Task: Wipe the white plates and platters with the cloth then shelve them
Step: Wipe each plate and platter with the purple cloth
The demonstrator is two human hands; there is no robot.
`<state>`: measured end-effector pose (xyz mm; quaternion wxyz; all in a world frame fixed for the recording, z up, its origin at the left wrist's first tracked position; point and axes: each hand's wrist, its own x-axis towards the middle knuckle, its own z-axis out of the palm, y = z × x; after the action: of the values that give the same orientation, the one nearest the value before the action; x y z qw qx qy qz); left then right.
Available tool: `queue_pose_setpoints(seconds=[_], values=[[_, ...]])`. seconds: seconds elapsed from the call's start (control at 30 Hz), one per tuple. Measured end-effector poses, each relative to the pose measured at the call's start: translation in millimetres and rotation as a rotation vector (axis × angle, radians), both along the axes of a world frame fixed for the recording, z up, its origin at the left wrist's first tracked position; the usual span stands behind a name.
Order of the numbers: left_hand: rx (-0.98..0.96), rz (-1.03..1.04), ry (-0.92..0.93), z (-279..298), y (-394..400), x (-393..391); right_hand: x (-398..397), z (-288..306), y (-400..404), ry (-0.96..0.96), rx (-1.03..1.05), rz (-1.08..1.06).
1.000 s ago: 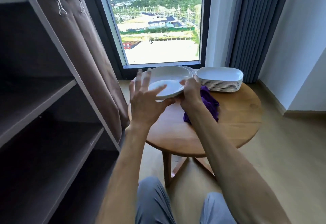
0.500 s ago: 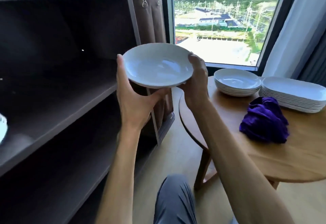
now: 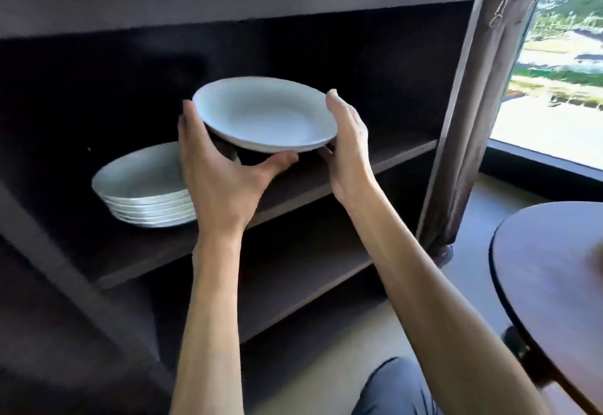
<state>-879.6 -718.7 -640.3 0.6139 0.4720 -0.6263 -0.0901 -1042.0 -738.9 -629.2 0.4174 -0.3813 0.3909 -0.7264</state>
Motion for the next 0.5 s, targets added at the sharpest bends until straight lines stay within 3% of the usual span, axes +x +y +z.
queue_pose_setpoints(seconds=[0.13, 0.5], values=[[-0.023, 0.183, -0.024, 10, 1, 46, 53, 5, -21, 0.004, 0.003, 0.153], [0.234, 0.313, 0.052, -9, -10, 117, 120, -11, -60, 0.101, 0.073, 0.28]])
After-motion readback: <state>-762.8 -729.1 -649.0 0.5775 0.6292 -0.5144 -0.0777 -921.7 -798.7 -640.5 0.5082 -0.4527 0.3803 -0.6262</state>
